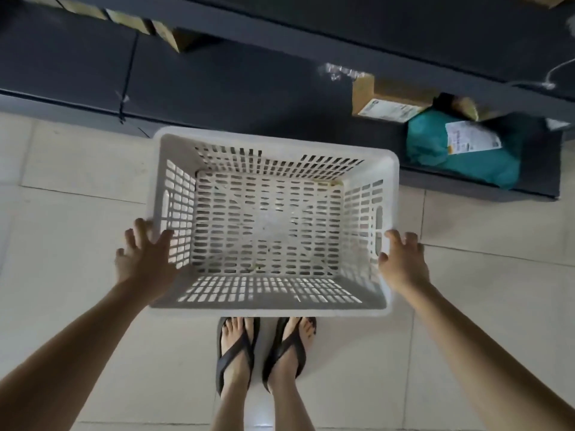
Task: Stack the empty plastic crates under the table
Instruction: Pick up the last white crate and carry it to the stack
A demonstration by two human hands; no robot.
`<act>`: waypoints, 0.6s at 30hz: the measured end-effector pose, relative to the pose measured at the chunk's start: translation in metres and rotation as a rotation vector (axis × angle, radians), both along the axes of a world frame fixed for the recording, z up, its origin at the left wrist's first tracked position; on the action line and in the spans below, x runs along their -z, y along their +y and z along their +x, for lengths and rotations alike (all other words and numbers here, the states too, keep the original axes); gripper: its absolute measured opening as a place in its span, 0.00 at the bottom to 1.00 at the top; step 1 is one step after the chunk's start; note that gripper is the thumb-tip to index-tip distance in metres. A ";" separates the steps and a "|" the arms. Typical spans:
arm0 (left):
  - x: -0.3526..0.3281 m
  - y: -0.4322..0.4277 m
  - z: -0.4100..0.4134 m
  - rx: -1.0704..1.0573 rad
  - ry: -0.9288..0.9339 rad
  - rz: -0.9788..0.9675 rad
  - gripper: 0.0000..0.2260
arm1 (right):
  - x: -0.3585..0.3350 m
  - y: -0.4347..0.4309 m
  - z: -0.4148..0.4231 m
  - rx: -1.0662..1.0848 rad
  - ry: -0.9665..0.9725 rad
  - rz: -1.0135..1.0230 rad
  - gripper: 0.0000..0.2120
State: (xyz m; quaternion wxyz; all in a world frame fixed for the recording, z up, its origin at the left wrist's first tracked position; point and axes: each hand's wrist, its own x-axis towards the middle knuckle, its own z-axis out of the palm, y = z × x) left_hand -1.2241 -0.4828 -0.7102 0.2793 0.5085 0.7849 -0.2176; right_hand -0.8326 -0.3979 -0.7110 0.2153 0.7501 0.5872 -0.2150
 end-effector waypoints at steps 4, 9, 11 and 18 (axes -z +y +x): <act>0.031 0.007 -0.008 -0.108 -0.024 0.134 0.22 | 0.030 0.011 -0.002 0.012 0.064 0.040 0.23; 0.037 0.018 -0.008 -0.161 0.000 0.148 0.21 | 0.033 0.017 -0.004 0.010 0.007 0.129 0.24; 0.033 0.024 -0.007 -0.179 0.016 0.120 0.21 | 0.028 0.016 -0.004 -0.001 0.005 0.110 0.23; -0.006 0.014 0.006 -0.177 0.013 0.134 0.15 | -0.009 -0.006 0.012 0.040 -0.005 0.033 0.23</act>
